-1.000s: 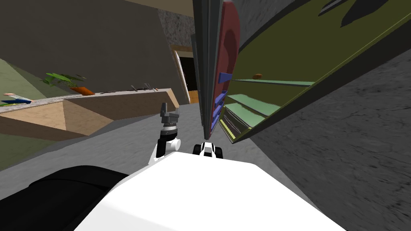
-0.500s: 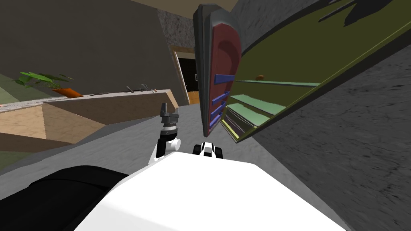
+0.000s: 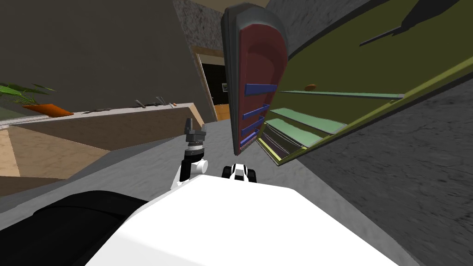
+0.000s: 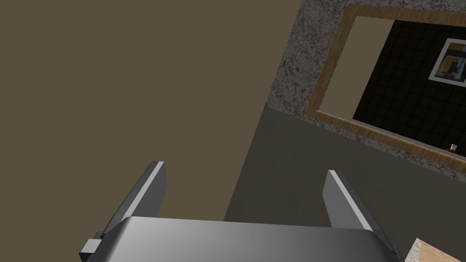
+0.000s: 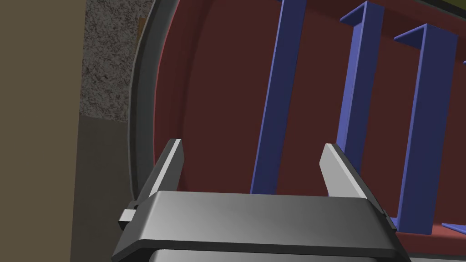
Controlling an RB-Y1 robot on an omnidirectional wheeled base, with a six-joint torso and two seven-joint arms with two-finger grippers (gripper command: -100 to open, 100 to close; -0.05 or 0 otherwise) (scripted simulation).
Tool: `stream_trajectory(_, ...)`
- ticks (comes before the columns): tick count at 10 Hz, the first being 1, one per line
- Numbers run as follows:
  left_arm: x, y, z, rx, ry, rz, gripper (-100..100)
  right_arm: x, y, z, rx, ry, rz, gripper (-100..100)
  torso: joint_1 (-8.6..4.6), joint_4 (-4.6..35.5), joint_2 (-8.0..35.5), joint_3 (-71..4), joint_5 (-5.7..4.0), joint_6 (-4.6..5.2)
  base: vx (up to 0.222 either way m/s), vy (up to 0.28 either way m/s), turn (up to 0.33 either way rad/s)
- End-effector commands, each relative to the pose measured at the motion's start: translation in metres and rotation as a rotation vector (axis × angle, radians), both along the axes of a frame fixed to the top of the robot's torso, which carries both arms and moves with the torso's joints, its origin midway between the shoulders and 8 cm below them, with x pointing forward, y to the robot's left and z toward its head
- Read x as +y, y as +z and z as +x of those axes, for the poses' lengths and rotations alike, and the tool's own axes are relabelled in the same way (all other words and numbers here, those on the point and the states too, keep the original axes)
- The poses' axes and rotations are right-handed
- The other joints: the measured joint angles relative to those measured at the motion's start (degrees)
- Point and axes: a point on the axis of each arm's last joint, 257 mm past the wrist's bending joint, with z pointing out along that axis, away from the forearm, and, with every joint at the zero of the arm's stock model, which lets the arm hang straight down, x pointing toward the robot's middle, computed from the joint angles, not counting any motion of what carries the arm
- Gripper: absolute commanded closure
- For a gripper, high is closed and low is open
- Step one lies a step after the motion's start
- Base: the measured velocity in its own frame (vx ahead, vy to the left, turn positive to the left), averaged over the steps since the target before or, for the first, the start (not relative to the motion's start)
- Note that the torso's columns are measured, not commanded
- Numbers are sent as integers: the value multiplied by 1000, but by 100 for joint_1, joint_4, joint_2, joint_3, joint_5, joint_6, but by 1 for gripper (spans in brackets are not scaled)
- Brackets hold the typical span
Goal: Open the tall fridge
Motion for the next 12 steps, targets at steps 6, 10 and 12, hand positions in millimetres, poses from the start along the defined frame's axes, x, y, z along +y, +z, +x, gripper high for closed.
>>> stream_trajectory(6, 0, 0, 0, 0, 0, 0, 0, -46, 1, 9, -17, -113, 73, -100, 19, -11, -26, -19, 8, -5, 92, 268, -88)
stream_trajectory(10, 0, 0, 0, 0, 0, 0, 0, -69, 3, 12, -29, -170, 104, -100, 25, -8, -19, -14, 8, -2, 73, 290, -96)
stream_trajectory(12, 0, 0, 0, 0, 0, 0, 0, -82, 4, 13, -37, -202, 120, -100, 27, -12, -32, -22, 10, -3, 68, 313, -89)
